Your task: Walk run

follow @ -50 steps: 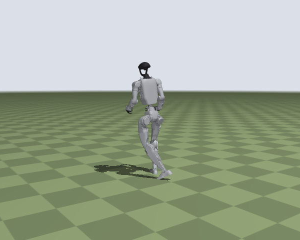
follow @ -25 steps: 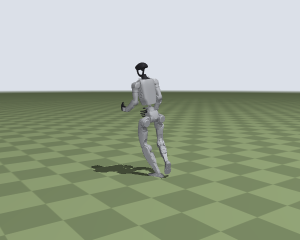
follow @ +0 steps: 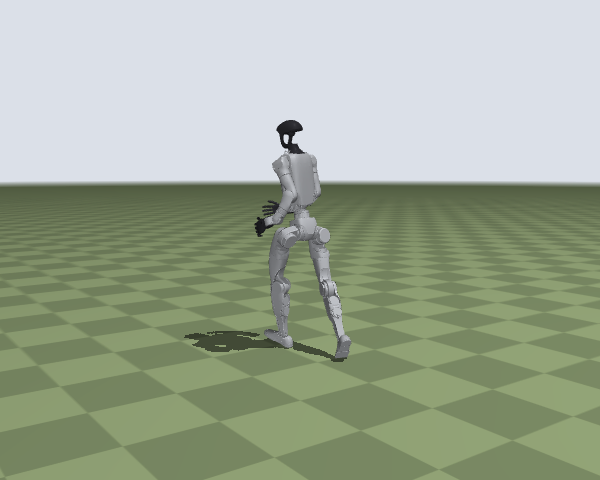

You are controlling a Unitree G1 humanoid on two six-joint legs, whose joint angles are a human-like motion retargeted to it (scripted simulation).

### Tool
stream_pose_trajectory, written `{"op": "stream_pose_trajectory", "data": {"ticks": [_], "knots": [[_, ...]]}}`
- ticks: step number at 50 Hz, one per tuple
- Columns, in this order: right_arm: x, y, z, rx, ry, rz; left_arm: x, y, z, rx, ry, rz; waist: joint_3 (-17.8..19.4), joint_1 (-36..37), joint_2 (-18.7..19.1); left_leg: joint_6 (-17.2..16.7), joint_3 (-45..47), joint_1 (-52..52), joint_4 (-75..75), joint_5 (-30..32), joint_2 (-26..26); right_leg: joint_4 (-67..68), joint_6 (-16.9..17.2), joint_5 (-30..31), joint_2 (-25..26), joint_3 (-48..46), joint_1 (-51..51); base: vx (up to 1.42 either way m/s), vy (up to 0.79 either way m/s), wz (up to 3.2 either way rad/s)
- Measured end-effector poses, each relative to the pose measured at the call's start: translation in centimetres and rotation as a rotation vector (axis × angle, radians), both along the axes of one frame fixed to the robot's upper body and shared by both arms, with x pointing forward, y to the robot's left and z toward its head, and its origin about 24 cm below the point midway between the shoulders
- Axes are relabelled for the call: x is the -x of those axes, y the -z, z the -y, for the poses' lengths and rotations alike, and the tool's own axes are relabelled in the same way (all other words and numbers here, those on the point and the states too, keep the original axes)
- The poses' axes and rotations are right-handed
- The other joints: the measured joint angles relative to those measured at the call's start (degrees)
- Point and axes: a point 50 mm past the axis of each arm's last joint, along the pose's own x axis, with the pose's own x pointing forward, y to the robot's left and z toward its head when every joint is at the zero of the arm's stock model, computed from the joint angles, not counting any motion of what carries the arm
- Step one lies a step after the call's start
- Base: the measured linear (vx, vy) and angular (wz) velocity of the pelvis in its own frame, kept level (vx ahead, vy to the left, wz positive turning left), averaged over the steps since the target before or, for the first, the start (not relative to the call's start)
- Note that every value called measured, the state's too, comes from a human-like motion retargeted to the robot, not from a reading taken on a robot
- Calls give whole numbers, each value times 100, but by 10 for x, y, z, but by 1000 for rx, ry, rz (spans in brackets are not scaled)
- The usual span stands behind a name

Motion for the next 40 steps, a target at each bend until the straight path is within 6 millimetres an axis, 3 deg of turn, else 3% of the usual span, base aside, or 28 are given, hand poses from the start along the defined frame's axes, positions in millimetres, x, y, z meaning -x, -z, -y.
{"op": "stream_pose_trajectory", "data": {"ticks": [2,3,5,7,9,10,12,15,17,18,20,22,25,27,30,32,33,35,36,37,38,40], "knots": [[7,12,11,32,64,-50,-32,-12,6,-26,57,89,163,39,329,-5,-69,180,35,401,346,1035,-133,112,255,-276,-3,205,-38,56],[13,23,14,49,84,-96,-51,-19,11,-22,89,132,235,-15,399,374,-82,189,698,-145,471,1950,-153,-189,113,-463,-250,164,-40,47],[38,53,19,108,95,-242,-78,-33,8,-48,138,192,152,-290,558,494,-338,201,1664,-937,763,3724,-587,-748,-65,-682,-918,194,-41,1],[73,71,30,237,118,-299,-95,-44,7,-58,195,221,27,-569,630,516,-330,898,1796,-1538,640,5335,-761,-1393,-585,-571,-1890,259,-34,-38],[94,66,36,354,99,-202,-112,-60,6,-60,225,279,-401,-1423,470,541,28,1350,1172,-1503,228,5883,-790,-2022,-1194,-488,-3246,174,-28,31],[101,61,40,388,91,-144,-118,-69,4,-77,235,312,-500,-1864,490,477,-84,1682,742,-1298,-60,5788,-829,-2275,-1354,-547,-3741,189,-40,101],[108,46,55,410,144,-36,-121,-83,10,-97,270,379,-475,-2513,696,191,-31,2542,109,-266,-115,4864,-881,-2664,-1596,-1083,-4223,188,-42,146],[116,33,66,419,200,46,-118,-91,28,-38,263,446,-412,-3266,861,-389,233,3462,-303,2104,17,2369,-619,-2955,-1254,-1115,-4518,164,-44,126],[101,31,62,401,196,71,-114,-88,35,17,239,442,-326,-3436,537,-361,713,3905,-31,2733,-177,1139,-373,-2916,-1053,-112,-4431,167,-55,5],[84,28,54,366,182,103,-112,-85,34,31,221,432,-264,-3378,320,-316,917,3984,279,2659,-355,930,-423,-2764,-1082,220,-4343,169,-52,-75],[48,16,33,286,142,192,-105,-74,31,36,174,389,-176,-3284,46,96,1605,3808,1370,2222,-301,1514,-827,-3591,-1077,797,-4244,183,-46,-67],[21,1,13,235,82,285,-85,-47,29,-1,132,280,-194,-3020,-201,626,2042,3302,2542,1633,-306,2478,-736,-4021,-1726,585,-4014,215,-39,-4],[-5,-21,-9,216,18,411,-39,-8,37,-108,170,84,-286,-2019,-562,682,1792,1807,3602,967,-351,2253,-329,-4726,-1516,1189,-3075,230,-51,16],[-15,-29,-9,274,13,446,-13,7,41,-79,181,-6,-312,-1215,-294,464,1510,805,3402,523,35,993,-271,-4099,-906,372,-1895,239,-48,-37],[-10,-29,-10,321,21,403,10,10,20,-51,148,-66,-238,-321,-297,252,1540,-23,1855,278,205,-285,5,-1765,-299,70,-486,170,-48,-92],[-3,-31,-4,270,48,373,8,-3,-4,-126,160,-30,-87,93,-275,-37,970,-106,346,326,-38,-523,143,-129,-29,102,61,267,-55,-43],[0,-31,1,239,61,360,0,-11,-10,-156,177,5,-27,234,-228,-119,569,-112,-193,190,-81,-365,203,138,111,311,242,196,-50,4],[6,-24,14,217,111,313,-26,-23,-10,-178,222,76,54,259,24,-329,157,-37,-637,93,75,394,130,147,442,27,420,172,-53,58],[9,-13,22,250,136,262,-42,-27,-5,-171,257,111,177,294,276,15,88,115,-419,698,230,1212,-13,47,588,-84,339,219,-64,70],[13,-1,30,287,164,206,-57,-33,1,-167,297,146,266,235,462,366,18,213,18,738,355,2112,-152,-107,609,-281,163,206,-61,85],[17,13,36,334,195,142,-73,-41,7,-164,347,181,286,-9,517,731,-55,202,889,-353,418,3176,-280,-368,381,-650,-205,195,-51,47],[48,48,31,420,218,-11,-92,-50,12,-135,381,203,337,-243,562,544,-582,341,1881,-1153,511,5388,-692,-1184,-330,-628,-1107,257,-44,-59]]}}
